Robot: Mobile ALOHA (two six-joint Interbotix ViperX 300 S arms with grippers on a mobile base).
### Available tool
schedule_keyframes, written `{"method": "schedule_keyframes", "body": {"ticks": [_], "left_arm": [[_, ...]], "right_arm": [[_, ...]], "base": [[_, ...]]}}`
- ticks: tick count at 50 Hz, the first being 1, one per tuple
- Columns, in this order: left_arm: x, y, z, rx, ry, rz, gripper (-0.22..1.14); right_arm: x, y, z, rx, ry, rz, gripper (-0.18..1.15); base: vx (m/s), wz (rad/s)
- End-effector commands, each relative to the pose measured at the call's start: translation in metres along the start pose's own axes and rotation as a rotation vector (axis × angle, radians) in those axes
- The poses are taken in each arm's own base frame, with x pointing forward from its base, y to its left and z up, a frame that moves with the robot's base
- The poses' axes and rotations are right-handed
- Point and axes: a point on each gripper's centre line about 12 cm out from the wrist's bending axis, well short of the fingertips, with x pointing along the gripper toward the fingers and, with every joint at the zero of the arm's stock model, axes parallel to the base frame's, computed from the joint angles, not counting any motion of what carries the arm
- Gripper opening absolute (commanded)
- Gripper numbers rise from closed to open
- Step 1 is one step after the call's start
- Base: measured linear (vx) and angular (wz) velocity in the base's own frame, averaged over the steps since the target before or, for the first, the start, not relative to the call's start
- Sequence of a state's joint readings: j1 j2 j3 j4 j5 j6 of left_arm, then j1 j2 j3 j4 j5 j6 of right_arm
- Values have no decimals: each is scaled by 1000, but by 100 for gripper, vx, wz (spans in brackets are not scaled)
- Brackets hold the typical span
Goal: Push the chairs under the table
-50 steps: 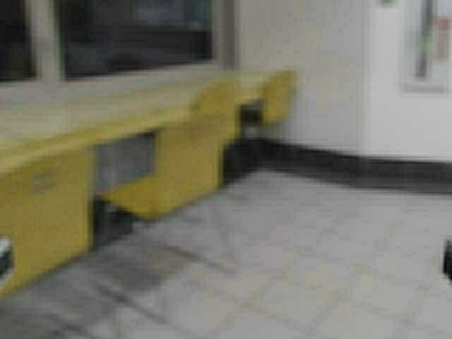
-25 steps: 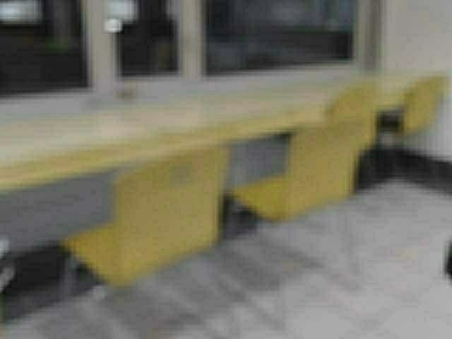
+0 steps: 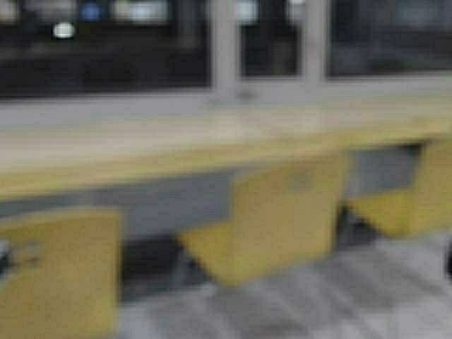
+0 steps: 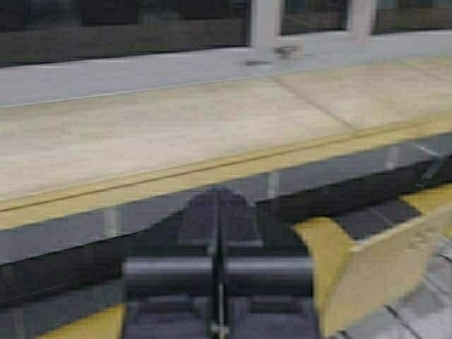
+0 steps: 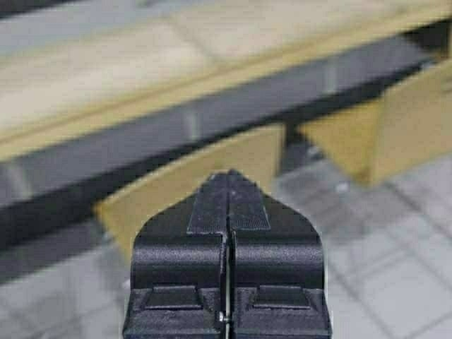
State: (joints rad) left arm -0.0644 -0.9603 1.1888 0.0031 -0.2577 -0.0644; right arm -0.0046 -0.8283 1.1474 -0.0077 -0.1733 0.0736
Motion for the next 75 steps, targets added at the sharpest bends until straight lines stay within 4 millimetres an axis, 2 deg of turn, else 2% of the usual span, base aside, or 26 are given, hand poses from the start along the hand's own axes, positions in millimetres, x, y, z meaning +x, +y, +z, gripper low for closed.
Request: {"method": "schedule_keyframes", "body": {"ticks": [1,23,39,48,60,63,68,75], "left_arm": [[2,-1,7,3,-20,-2,3],[1,0,5,-31,-14,1,3],[5,0,-1,-44,11,3,3],[12,1,-10,-58,58,8,3],[19,3,-28,-227,162,36,3],[19,0,-35,-298,200,36,3],[19,-16,-47,-427,276,-4,3],[22,-36,-68,-514,387,-53,3]], "right_arm": [[-2,0,2,12,18,-4,5],[2,0,10,3,11,-2,5],[14,0,1,3,66,-6,5],[20,-1,-11,40,139,-15,5],[20,-1,-23,192,240,-38,5],[20,3,-27,233,260,-30,5],[25,15,-35,304,306,-3,5],[38,22,-51,389,383,-12,5]], "base": [[5,45],[6,35],[11,34],[12,37],[12,32],[10,15],[10,8],[10,5]]}}
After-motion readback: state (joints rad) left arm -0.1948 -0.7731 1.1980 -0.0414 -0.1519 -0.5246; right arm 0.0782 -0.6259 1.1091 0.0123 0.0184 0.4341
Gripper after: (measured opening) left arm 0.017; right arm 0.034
